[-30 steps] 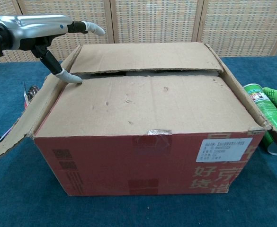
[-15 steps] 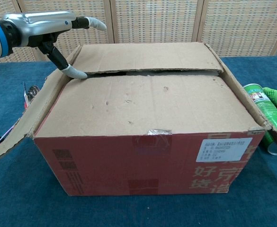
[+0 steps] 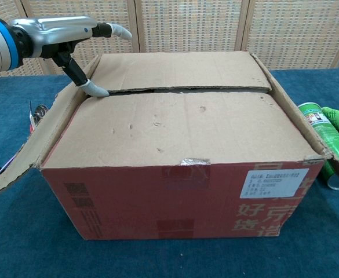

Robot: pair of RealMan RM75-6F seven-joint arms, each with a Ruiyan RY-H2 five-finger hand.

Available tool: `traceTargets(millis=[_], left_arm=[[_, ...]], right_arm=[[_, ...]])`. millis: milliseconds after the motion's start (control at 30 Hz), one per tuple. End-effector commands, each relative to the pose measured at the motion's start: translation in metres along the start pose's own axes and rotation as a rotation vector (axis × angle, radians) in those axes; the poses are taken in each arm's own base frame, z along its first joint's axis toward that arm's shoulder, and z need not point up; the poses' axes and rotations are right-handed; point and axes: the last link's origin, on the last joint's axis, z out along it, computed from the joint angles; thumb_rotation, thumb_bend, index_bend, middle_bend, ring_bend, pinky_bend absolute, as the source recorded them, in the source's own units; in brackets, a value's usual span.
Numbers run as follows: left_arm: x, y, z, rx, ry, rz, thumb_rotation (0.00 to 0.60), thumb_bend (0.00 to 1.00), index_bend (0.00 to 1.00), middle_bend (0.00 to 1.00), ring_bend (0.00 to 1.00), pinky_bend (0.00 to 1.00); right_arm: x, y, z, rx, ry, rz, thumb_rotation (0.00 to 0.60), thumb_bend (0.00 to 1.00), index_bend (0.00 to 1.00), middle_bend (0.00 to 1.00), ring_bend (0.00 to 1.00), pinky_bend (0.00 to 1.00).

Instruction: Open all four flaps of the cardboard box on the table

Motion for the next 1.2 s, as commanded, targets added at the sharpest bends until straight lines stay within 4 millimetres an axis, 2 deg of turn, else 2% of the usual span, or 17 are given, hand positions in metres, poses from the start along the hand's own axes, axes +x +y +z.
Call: traceTargets(millis=[33, 667, 1200], left_arm=[[-0.001, 0.0, 0.0, 0.002, -0.005, -0.004, 0.521, 0.21, 0.01, 0.0, 0.0, 0.0], [0.002, 0.003, 0.0, -0.006, 0.036, -0.013, 0.522, 0.21, 0.01, 0.0, 0.0, 0.0], [0.03, -0.001, -0.015, -0.026, 0.195, -0.031, 0.523, 0.21, 0.01, 0.0, 0.0, 0.0]], right_arm=[[0.0, 0.0, 0.0, 0.0, -0.001, 0.001, 0.6, 0.93, 0.14, 0.07, 0.0, 0.0], [0.0, 0.002, -0.002, -0.01, -0.002, 0.005, 0.6, 0.93, 0.14, 0.07, 0.0, 0.0], [-0.001, 0.003, -0.001, -0.012, -0.005, 0.015, 0.6, 0.93, 0.14, 0.07, 0.0, 0.0]])
